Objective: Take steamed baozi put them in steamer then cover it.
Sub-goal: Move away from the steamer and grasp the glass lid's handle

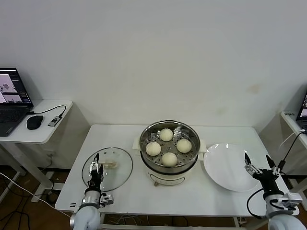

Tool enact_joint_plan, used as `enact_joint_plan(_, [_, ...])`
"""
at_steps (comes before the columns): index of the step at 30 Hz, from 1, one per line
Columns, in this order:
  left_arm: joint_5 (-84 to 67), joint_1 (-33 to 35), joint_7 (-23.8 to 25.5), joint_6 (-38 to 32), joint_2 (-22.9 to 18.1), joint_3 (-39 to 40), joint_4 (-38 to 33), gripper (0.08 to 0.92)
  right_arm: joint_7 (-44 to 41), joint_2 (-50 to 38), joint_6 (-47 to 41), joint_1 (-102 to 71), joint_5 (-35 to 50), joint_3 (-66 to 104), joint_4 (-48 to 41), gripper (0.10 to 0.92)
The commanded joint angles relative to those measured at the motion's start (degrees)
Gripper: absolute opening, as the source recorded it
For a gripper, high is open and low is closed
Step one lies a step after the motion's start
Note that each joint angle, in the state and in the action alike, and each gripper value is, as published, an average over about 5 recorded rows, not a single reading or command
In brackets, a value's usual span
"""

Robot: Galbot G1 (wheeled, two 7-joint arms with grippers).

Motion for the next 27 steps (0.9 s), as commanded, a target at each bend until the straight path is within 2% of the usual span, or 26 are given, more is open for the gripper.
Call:
enact_joint_plan(1, [0.55, -2.34, 0.66, 0.86, -0.07, 0.62, 3.18, 0.823, -0.09, 0.17, 0.10, -0.29, -0.18, 0.07, -0.03, 0.823])
enact_joint_plan(27, [-0.94, -8.70, 0.25, 2.63, -1.07, 1.04, 8.84, 0.823, -0.21, 0.66, 0.56, -0.38, -0.80, -0.05, -1.07, 0.823])
